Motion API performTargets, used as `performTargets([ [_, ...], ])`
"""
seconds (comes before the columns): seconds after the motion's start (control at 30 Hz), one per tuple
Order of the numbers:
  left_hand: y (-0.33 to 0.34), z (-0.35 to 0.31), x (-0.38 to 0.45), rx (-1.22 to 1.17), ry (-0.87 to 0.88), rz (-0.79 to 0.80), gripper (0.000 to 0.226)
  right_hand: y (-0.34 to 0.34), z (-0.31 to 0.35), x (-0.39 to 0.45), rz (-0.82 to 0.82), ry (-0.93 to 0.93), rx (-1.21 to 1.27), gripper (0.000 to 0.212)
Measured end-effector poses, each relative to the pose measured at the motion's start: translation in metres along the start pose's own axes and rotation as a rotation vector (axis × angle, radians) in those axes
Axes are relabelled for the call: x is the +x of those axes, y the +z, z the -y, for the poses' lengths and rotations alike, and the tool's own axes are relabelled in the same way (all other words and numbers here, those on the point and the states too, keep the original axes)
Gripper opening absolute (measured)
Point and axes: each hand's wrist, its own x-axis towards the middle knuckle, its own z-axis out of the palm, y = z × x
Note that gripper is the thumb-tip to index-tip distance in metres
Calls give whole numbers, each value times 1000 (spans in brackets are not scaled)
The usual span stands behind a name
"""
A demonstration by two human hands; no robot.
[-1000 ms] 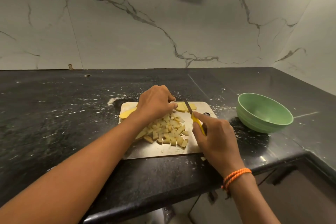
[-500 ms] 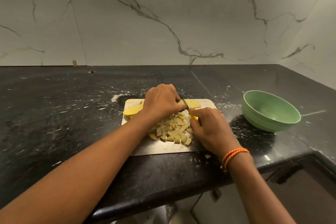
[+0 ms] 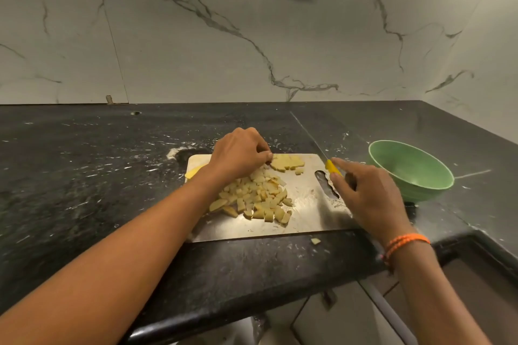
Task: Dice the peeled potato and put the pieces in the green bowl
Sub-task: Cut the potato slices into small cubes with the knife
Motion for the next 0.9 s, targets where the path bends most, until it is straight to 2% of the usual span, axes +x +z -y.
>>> performTargets([
  [0.13,0,5,2,-34,-1,-1,26,19,-6,16,132,-62,-85,38],
  [0.3,2,5,3,-2,21,39,35,11,5,2,257,-211,34,40],
  [0.43,1,4,3,20,45,62,43,8,5,-15,171,-123,235,39],
  [0.53,-3,2,2,18,42,60,43,21,13,-18,63,-64,67,38],
  [0.6,-6,4,3,-11,23,52,46,27,25,-19,90,-89,40,38],
  [0.73,-25,15,7,-184,-40,52,49,29,25,-18,127,-136,229,37],
  [0.9,-73,38,5,-226,-73,268,37,27,19,-18,70,-75,324,33],
])
